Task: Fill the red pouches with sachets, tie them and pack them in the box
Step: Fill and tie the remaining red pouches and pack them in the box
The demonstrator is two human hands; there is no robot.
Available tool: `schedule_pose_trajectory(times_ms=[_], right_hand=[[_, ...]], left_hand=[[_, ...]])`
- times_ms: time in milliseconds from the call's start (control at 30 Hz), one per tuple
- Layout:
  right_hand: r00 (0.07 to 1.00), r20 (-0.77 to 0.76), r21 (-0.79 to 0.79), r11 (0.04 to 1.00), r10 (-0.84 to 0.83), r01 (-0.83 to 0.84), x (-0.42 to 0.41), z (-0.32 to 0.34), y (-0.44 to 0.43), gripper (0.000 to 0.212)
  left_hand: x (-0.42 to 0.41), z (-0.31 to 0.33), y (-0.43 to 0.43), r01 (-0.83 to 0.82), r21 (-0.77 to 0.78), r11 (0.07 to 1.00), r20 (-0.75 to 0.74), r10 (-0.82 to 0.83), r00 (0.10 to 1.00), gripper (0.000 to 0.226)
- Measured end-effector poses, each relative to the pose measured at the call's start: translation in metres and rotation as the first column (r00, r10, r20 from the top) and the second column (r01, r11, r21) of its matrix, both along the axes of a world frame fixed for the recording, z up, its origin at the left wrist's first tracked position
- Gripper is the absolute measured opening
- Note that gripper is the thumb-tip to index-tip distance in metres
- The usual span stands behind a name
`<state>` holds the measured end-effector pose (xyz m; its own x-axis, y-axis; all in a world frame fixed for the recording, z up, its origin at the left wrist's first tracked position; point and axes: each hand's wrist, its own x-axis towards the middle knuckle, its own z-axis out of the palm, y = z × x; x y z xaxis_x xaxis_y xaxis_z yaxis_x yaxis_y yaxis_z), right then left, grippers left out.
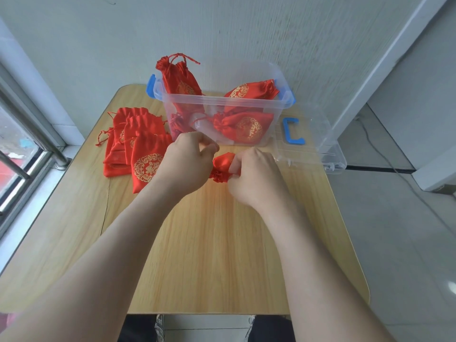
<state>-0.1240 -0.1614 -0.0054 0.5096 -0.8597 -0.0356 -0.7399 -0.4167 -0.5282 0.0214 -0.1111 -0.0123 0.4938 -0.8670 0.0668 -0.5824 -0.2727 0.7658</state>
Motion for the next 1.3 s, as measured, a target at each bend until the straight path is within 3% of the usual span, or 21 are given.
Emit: schedule_pose_trajectory(times_ms=[100,300,467,567,667,733,833,967,1167,1300], right_hand=[[0.996,0.005,0.066,0.994,0.087,-0.087,0.000,0.000,0.002,0.018],[0.993,0.054,-0.005,0.994,0.108,-0.108,0.002,-0.007,0.004,0.049],[0.966,0.259,-0.143,0.988,-0.015,0.053,0.008,-0.017,-0.006,0.012],[0.884,0.443,0.005,0.987,-0.148,0.163,0.013,-0.013,-0.010,0.005],[0.732,0.629,0.103,0.961,-0.262,0.256,0.020,-0.008,-0.012,0.036],[0.628,0.732,0.098,0.953,-0.264,0.287,0.024,-0.002,-0.015,0.042],[0.536,0.825,0.001,0.948,-0.181,0.318,0.031,0.009,-0.017,0.033],[0.510,0.845,-0.030,0.936,-0.165,0.352,0.054,0.022,-0.030,0.018],[0.456,0.876,-0.001,0.944,-0.158,0.330,0.088,0.053,-0.061,0.030],[0.425,0.861,0.094,0.908,-0.280,0.408,0.100,0.071,-0.077,0.031]], left_hand=[[-0.003,0.003,-0.002,-0.065,-0.097,0.993,-0.223,0.042,0.974,0.024],[-0.002,0.015,0.000,-0.108,-0.161,0.981,-0.593,-0.009,0.805,0.022],[0.004,0.023,0.001,-0.185,-0.206,0.961,-0.686,-0.007,0.728,0.026],[0.008,0.019,0.004,-0.249,-0.184,0.951,-0.605,0.090,0.791,0.026],[0.013,0.011,0.005,-0.272,-0.124,0.954,-0.457,0.188,0.869,0.021],[0.017,0.008,0.006,-0.281,-0.080,0.956,-0.430,0.221,0.875,0.022],[0.024,0.008,0.006,-0.279,-0.054,0.959,-0.413,0.233,0.880,0.024],[0.030,0.004,0.003,-0.254,-0.046,0.966,-0.393,0.216,0.894,0.024],[0.029,0.001,0.003,-0.194,-0.058,0.979,-0.236,0.175,0.956,0.026],[0.031,0.001,0.002,-0.157,-0.084,0.984,-0.166,0.141,0.976,0.023]])
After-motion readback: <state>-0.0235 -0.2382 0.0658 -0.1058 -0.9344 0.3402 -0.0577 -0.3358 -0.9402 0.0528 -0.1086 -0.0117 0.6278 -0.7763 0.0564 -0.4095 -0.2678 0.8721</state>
